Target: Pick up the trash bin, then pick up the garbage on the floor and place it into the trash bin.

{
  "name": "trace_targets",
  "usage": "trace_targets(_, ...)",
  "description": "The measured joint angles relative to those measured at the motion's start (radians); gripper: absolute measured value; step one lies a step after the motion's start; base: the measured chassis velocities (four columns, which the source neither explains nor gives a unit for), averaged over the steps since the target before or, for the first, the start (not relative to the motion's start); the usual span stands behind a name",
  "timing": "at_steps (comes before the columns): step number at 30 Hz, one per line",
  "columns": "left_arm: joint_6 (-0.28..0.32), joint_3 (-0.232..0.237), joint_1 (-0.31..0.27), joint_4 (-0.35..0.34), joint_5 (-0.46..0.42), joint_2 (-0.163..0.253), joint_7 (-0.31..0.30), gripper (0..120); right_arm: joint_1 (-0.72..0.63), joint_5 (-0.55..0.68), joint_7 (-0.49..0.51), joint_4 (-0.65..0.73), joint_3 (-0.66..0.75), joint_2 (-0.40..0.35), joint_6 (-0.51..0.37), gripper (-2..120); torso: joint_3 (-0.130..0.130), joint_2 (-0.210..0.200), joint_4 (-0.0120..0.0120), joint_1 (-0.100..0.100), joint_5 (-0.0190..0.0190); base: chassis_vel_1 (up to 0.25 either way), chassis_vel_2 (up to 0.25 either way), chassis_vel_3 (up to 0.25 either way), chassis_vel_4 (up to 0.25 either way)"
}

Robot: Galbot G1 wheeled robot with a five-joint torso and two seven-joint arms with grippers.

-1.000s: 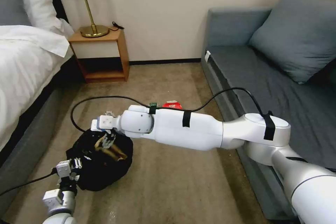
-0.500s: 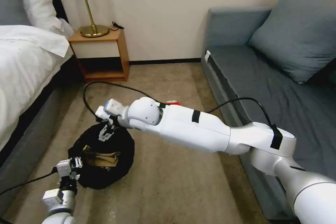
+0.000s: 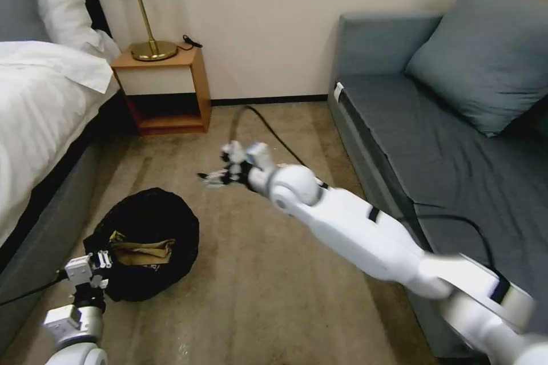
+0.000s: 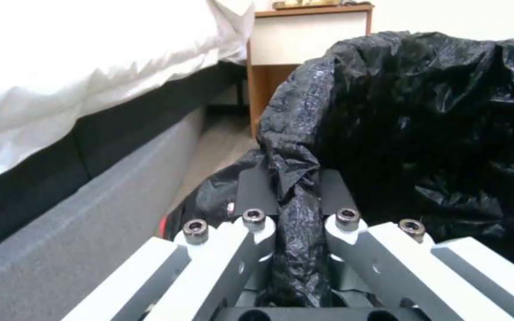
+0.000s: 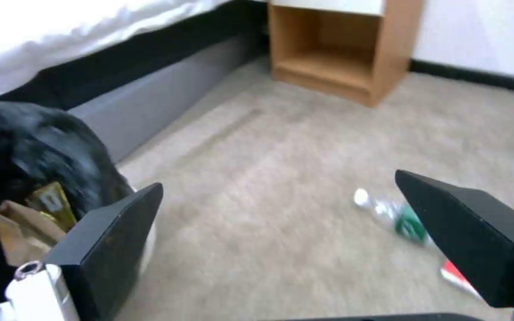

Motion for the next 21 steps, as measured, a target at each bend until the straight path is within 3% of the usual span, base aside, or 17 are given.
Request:
trace_targets(9,-0.004,-0.002,0.017,-0.009,0.003,0.008,-0.002,5,-0.142,-0.059,-0.031,-0.007,0.104,-0.029,0.062,100,0.0,0.0,0.0003,0.0,0.0,0.0,0.0,0.0,0.0)
trace_targets(21,-0.01,-0.004,0.043,-0.028,0.011,0.01,-0.006,5,-0.165,-0.106,-0.052,-0.071,0.129,-0.009,0.107,100,0.0,0.0,0.0004,0.0,-0.0004,0.0,0.0,0.0,0.0)
